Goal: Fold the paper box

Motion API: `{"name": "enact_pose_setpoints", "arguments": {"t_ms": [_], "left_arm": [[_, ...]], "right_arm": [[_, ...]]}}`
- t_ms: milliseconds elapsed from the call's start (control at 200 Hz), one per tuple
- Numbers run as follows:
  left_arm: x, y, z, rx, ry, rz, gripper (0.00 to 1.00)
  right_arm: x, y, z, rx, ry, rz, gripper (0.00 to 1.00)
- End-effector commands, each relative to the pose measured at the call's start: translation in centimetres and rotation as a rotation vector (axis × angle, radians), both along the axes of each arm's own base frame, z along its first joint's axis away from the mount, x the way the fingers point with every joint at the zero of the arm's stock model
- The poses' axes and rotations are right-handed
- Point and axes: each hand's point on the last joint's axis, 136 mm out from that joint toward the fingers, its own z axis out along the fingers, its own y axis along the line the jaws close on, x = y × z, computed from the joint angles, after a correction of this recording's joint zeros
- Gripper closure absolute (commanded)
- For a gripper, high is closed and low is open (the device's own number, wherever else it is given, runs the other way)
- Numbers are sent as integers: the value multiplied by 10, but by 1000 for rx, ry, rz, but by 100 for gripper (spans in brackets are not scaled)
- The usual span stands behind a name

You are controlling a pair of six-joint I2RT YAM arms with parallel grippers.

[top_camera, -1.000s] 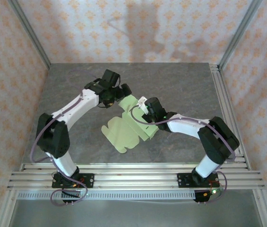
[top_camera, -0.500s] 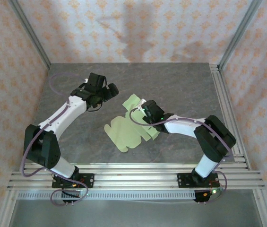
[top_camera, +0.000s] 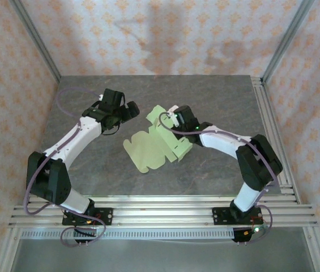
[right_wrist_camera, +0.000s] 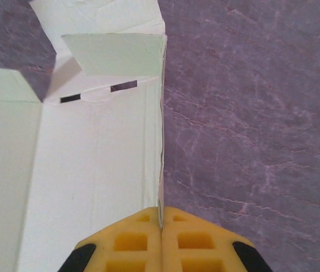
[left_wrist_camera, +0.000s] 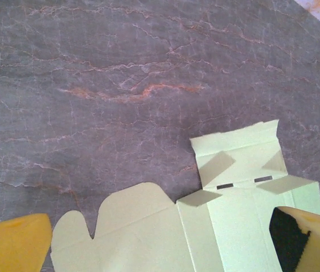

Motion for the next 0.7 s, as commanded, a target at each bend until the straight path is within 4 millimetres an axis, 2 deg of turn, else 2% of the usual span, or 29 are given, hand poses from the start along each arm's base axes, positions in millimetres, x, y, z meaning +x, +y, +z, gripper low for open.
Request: {"name": "enact_pose_setpoints", "arguments": {"t_ms": [0, 90, 270, 445, 696], "left_arm": [[-4, 12, 6, 38, -24, 13, 0], [-5, 13, 7, 39, -26, 14, 0], [-11, 17, 8, 55, -28, 19, 0], [-13, 18, 6, 57, -26, 23, 0], [-13, 17, 8, 51, -32, 18, 0]], "right_arm": [[-29, 18, -21, 80, 223, 56, 100], [-26, 13, -35, 37, 260, 26, 100], [-13, 3, -50, 2, 269, -67, 100], [-15, 2, -53, 74, 326, -89, 83], [-22, -10, -57, 122, 382, -107, 75]]}}
